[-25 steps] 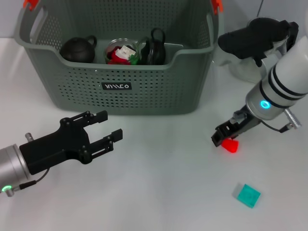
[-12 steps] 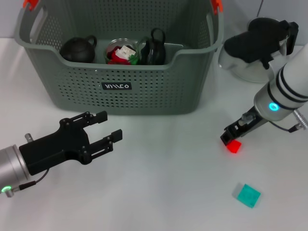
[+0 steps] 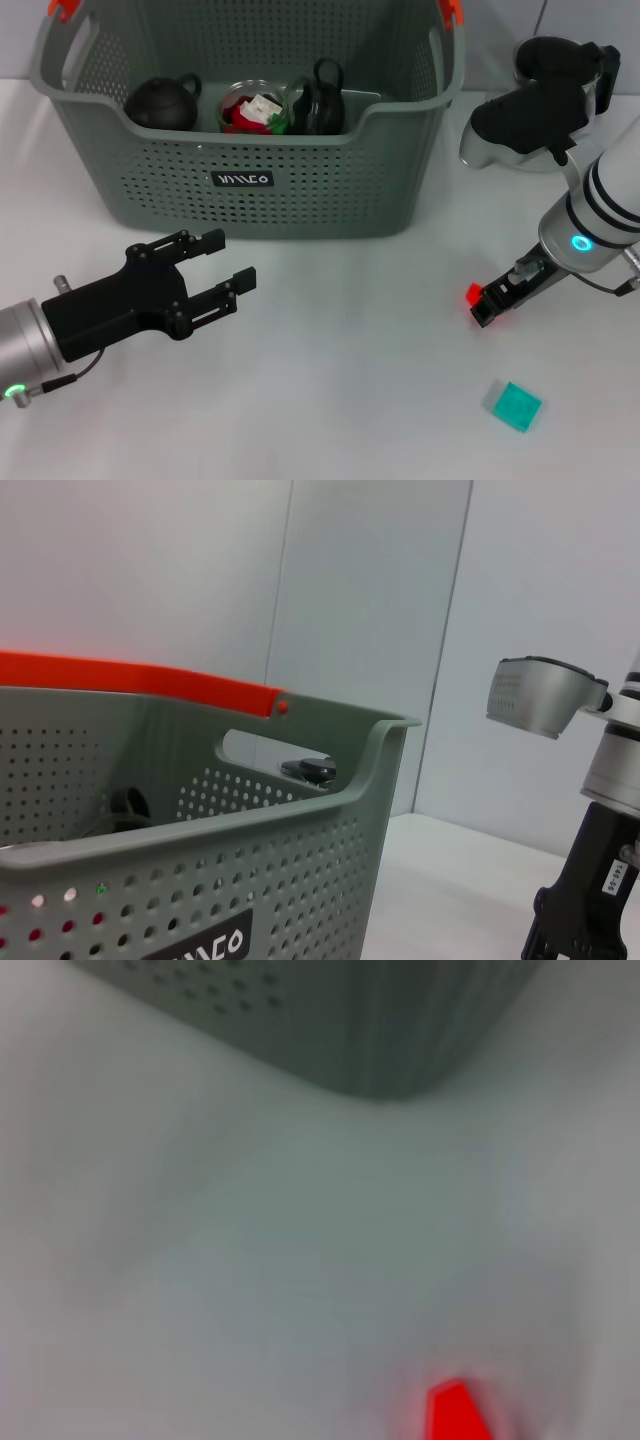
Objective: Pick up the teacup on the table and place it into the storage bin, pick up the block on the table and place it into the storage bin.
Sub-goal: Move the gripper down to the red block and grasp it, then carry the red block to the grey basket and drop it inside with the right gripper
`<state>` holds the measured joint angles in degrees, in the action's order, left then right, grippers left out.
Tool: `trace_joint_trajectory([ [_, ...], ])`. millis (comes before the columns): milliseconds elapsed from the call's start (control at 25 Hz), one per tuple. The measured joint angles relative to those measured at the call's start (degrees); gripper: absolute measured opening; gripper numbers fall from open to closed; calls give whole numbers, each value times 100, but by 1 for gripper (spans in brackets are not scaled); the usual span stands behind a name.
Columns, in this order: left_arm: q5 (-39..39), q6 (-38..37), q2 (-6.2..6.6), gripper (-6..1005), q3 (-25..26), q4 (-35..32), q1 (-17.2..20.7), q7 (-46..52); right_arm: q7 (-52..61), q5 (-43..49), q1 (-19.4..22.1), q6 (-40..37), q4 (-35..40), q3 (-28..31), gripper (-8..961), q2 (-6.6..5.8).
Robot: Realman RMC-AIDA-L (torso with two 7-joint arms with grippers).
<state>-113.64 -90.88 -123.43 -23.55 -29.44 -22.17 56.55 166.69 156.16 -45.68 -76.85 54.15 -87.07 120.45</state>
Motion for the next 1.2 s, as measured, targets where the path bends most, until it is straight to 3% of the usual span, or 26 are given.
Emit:
trace_joint_trajectory([
  [1200,0,0,-16,652,9,0,25,-10,118,-16,-10,110,165,-459,324,23],
])
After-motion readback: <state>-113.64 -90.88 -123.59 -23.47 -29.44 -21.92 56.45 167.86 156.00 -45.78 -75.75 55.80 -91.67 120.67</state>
